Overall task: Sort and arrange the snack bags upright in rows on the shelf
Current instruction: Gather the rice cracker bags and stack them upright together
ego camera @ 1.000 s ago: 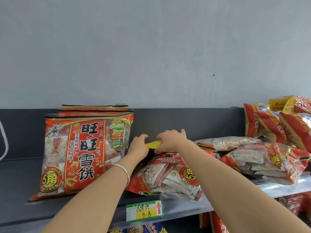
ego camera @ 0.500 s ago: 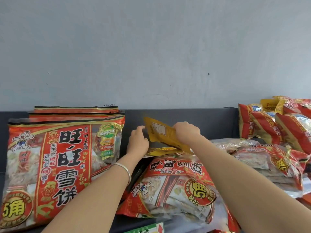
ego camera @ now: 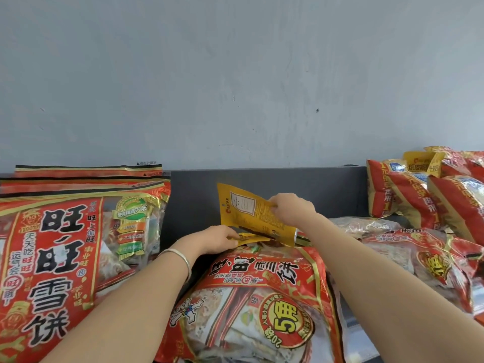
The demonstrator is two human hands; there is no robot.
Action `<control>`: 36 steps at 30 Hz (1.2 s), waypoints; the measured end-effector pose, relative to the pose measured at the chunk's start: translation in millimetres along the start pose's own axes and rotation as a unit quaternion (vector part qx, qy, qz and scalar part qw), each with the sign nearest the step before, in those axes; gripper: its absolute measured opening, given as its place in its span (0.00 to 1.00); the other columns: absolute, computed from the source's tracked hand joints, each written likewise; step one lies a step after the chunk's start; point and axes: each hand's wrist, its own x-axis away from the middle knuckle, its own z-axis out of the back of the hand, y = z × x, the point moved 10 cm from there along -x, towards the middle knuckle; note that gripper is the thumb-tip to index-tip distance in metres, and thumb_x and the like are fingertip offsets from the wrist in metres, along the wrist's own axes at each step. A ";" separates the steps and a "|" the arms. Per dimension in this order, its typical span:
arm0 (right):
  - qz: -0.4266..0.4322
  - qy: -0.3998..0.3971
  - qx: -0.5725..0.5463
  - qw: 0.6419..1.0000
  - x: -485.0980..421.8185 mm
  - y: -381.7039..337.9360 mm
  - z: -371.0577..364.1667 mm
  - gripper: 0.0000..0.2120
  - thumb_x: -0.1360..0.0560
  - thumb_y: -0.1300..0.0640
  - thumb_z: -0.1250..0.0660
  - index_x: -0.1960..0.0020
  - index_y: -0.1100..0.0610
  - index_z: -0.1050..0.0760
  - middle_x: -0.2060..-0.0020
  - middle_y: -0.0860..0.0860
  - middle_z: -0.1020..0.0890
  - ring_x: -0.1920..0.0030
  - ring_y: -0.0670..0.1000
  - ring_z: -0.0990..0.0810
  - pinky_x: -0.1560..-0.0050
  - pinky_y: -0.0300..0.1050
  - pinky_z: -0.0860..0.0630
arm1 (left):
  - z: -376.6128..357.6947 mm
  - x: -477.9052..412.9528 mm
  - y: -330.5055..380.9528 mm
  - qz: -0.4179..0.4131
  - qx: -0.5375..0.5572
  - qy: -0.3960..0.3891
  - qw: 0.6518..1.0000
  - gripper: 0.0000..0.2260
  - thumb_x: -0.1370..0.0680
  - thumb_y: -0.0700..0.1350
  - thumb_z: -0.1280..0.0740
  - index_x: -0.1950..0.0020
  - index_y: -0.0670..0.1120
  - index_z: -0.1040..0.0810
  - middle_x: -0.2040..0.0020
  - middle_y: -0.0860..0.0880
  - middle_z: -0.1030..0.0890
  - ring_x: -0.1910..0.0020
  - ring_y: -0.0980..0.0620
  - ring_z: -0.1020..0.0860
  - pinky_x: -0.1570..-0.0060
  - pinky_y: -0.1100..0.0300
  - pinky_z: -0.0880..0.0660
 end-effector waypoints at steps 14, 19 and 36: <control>0.046 0.002 0.092 0.995 -9.4 -20.2 -1.3 0.06 0.24 0.49 0.37 0.54 0.52 0.27 0.66 0.48 0.25 0.67 0.49 0.26 0.71 0.40 0.33 | 4.8 -12.8 37.1 -0.024 -0.183 0.033 0.982 0.15 0.20 0.53 0.44 0.42 0.49 0.21 0.45 0.49 0.20 0.49 0.47 0.22 0.49 0.51 0.25; 0.029 0.015 0.097 0.995 -11.6 -14.3 -3.0 0.07 0.21 0.53 0.42 0.53 0.53 0.26 0.64 0.49 0.24 0.63 0.51 0.23 0.67 0.42 0.30 | 18.0 -8.6 40.1 -0.034 -0.289 0.142 0.946 0.11 0.19 0.42 0.44 0.39 0.48 0.27 0.45 0.45 0.21 0.51 0.43 0.21 0.56 0.53 0.25; -0.086 0.076 -0.176 0.978 12.3 3.5 49.2 0.10 0.22 0.60 0.46 0.51 0.54 0.26 0.57 0.53 0.22 0.57 0.56 0.21 0.64 0.44 0.29 | 134.4 80.6 15.9 0.096 0.037 0.513 0.852 0.12 0.19 0.43 0.46 0.58 0.43 0.28 0.55 0.42 0.22 0.57 0.42 0.26 0.64 0.53 0.35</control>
